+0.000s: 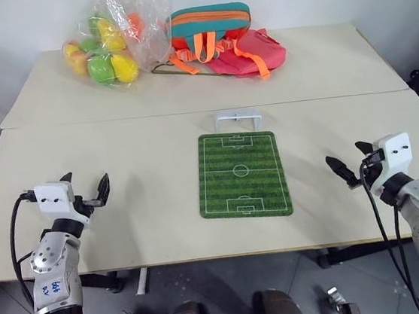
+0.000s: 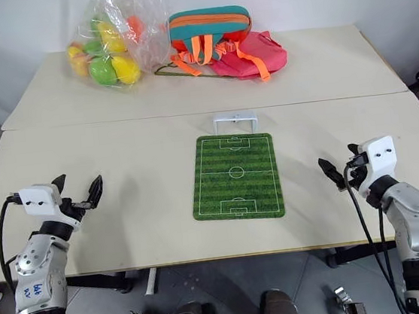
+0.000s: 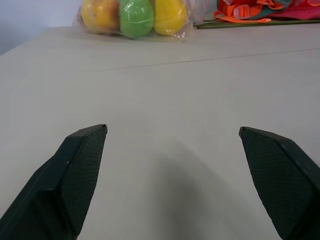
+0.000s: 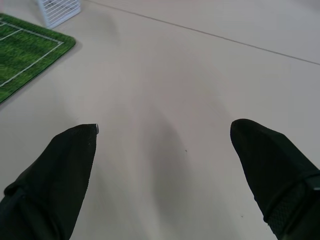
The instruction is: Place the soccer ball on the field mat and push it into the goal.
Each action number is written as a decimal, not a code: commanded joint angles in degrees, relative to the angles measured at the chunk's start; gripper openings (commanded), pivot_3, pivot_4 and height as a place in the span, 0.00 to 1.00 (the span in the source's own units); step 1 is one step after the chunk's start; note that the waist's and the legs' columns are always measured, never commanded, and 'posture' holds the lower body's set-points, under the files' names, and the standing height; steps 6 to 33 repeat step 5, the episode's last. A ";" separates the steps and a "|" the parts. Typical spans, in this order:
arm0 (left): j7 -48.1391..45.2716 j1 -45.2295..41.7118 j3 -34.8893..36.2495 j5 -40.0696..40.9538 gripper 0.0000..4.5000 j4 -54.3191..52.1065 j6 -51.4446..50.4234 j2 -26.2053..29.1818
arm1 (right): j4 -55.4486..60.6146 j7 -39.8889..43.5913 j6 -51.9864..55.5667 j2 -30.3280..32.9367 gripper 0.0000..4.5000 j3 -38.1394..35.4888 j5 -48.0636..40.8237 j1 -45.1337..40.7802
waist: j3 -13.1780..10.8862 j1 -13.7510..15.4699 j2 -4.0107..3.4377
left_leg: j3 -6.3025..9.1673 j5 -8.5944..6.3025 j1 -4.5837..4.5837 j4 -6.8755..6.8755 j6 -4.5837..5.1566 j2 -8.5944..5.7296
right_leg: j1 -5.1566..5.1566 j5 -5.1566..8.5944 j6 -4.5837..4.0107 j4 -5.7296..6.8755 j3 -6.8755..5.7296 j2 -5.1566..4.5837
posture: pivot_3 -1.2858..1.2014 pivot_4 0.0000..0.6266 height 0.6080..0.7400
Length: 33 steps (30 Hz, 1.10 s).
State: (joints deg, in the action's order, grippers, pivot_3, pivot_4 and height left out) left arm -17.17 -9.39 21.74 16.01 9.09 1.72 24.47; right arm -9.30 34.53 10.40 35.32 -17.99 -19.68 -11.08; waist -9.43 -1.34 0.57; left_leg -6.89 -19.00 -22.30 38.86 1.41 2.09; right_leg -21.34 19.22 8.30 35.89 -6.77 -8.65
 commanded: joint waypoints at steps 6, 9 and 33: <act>-1.16 -0.98 -0.36 0.29 1.00 -1.47 -1.09 0.73 | 3.62 -0.20 1.26 0.65 0.99 -1.36 -0.57 0.39 | 0.00 0.00 0.00 | 0.00 0.00 0.00 0.01 0.00 -0.01 | 0.00 0.00 0.00 0.00 0.00 0.00 | 0.52 0.24 1.00; -1.16 -0.98 -0.36 0.29 1.00 -1.47 -1.09 0.73 | 3.62 -0.20 1.26 0.65 0.99 -1.36 -0.57 0.39 | 0.00 0.00 0.00 | 0.00 0.00 0.00 0.01 0.00 -0.01 | 0.00 0.00 0.00 0.00 0.00 0.00 | 0.52 0.24 1.00; -1.16 -0.98 -0.36 0.29 1.00 -1.47 -1.09 0.73 | 3.62 -0.20 1.26 0.65 0.99 -1.36 -0.57 0.39 | 0.00 0.00 0.00 | 0.00 0.00 0.00 0.01 0.00 -0.01 | 0.00 0.00 0.00 0.00 0.00 0.00 | 0.52 0.24 1.00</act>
